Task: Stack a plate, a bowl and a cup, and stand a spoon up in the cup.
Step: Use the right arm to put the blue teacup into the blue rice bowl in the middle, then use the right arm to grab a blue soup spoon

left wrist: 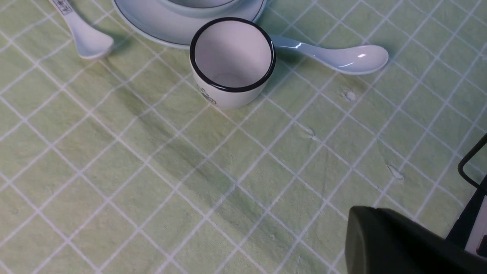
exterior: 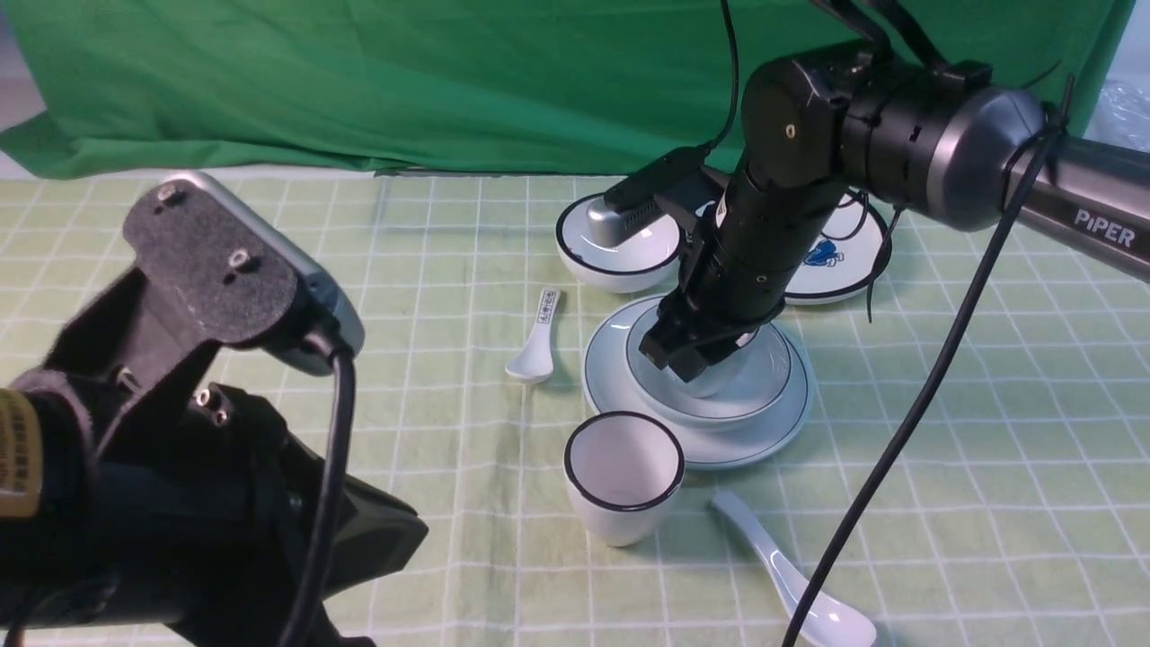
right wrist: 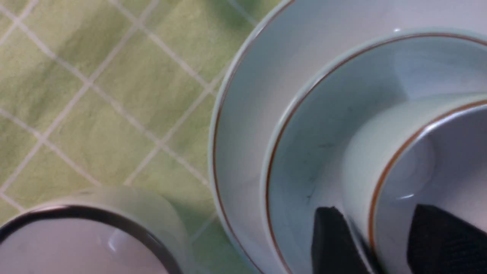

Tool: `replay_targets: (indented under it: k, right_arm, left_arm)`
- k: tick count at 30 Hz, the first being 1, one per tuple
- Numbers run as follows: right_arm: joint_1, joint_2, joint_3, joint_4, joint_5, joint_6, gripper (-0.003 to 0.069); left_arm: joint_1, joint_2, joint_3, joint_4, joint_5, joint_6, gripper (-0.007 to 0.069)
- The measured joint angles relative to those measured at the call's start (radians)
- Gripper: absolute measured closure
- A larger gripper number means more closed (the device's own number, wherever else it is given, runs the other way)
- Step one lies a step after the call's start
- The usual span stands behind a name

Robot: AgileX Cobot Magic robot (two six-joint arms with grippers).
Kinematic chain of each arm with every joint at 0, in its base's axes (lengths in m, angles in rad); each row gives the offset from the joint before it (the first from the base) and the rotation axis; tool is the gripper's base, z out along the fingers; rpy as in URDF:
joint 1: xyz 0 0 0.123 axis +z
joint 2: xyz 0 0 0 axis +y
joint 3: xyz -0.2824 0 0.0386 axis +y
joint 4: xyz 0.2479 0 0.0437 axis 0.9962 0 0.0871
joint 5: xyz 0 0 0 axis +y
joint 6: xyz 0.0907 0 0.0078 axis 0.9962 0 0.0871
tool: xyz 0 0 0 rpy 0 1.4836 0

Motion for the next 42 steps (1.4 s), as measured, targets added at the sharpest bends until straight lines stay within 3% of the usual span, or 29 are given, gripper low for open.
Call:
replay_targets:
  k: [2, 5, 10, 13, 20, 22, 27, 34, 42]
  right_arm:
    - [0.0, 0.0, -0.015, 0.0, 0.011, 0.026, 0.0229]
    - [0.0, 0.0, -0.063, 0.0, 0.057, 0.039, 0.0191]
    - [0.0, -0.038, -0.14, 0.001, 0.222, 0.053, 0.0188]
    - [0.0, -0.123, -0.124, 0.0, 0.233, 0.066, 0.0214]
    - [0.0, -0.421, 0.236, 0.003, 0.221, 0.087, 0.0255]
    - [0.0, -0.511, 0.492, 0.039, 0.087, 0.104, 0.0254]
    - [0.0, -0.503, 0.692, 0.105, -0.15, 0.105, 0.0254]
    - [0.0, -0.375, 0.721, 0.129, -0.331, 0.105, 0.0254]
    - [0.0, -0.316, 0.721, 0.132, -0.38, 0.107, 0.0254]
  left_arm:
    - [0.0, 0.0, 0.0, 0.0, 0.0, 0.0, 0.0624]
    - [0.0, 0.0, 0.0, 0.0, 0.0, 0.0, 0.0624]
    - [0.0, 0.0, 0.001, 0.0, 0.0, 0.004, 0.0624]
    - [0.0, 0.0, 0.001, 0.002, 0.0, 0.006, 0.0624]
    - [0.0, 0.0, 0.001, 0.004, -0.001, 0.015, 0.0624]
    - [0.0, 0.0, 0.003, 0.004, -0.015, 0.031, 0.0624]
    - [0.0, 0.0, 0.007, 0.003, -0.055, 0.035, 0.0624]
    - [0.0, 0.0, 0.007, -0.012, -0.107, 0.038, 0.0624]
    - [0.0, 0.0, 0.007, -0.018, -0.111, 0.038, 0.0624]
